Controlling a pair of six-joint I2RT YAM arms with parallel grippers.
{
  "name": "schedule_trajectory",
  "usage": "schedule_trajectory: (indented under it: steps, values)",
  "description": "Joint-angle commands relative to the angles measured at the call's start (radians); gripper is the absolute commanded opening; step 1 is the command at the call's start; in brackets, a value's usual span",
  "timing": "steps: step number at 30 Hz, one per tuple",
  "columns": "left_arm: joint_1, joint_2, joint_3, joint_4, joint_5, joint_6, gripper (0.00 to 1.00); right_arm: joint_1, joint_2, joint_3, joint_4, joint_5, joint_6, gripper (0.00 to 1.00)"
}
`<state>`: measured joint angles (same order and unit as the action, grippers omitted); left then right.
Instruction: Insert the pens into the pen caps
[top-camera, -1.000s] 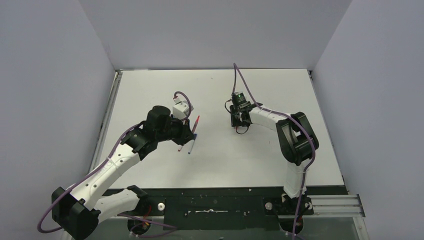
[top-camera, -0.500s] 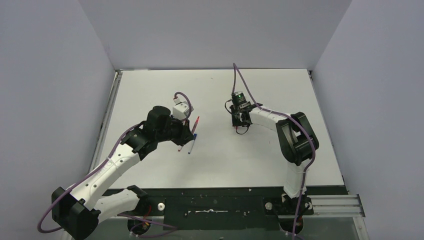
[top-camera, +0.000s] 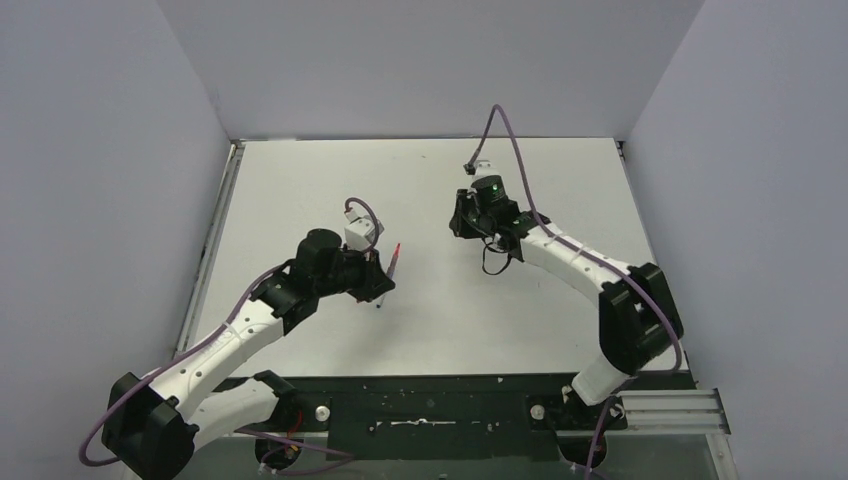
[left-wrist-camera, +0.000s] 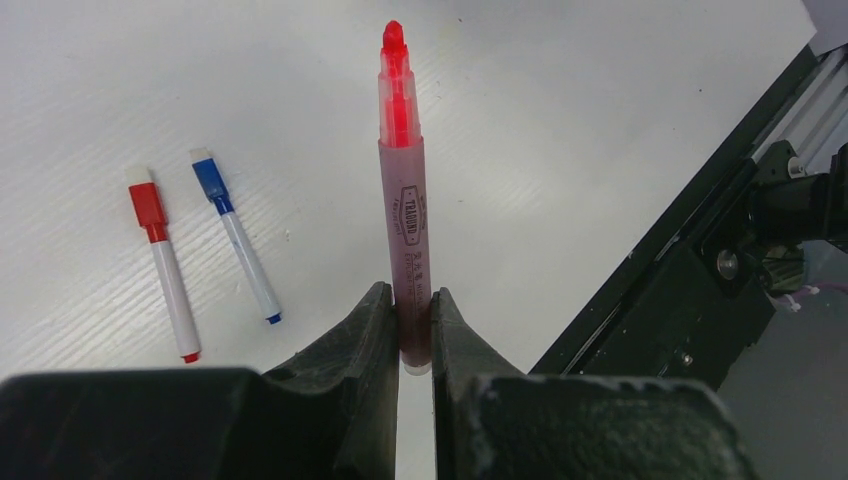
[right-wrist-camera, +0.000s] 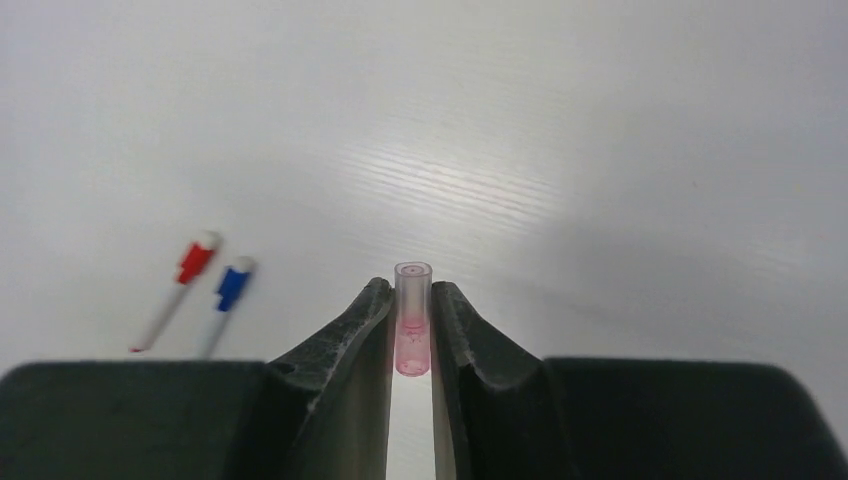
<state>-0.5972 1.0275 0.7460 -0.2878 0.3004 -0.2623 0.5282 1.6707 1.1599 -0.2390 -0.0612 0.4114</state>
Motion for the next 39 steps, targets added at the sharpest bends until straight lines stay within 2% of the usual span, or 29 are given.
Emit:
schedule_trajectory:
  steps: [1,6,15,27,39]
  values:
    - [-0.009,-0.025,-0.055,0.264,0.065,-0.121,0.0,0.075,-0.182,-0.05,0.225,-0.014,0.093,0.0]
    - [-0.013,-0.013,-0.081,0.434,0.101,-0.184,0.0,0.135,-0.288,-0.097,0.408,-0.029,0.194,0.0]
    - [-0.013,0.004,-0.085,0.564,0.103,-0.249,0.0,0.223,-0.339,-0.07,0.444,-0.032,0.253,0.0]
    - [-0.013,0.008,-0.082,0.581,0.101,-0.265,0.0,0.285,-0.414,-0.052,0.449,0.037,0.213,0.0]
    - [-0.013,0.011,-0.079,0.585,0.109,-0.265,0.0,0.286,-0.394,-0.039,0.473,0.039,0.184,0.0]
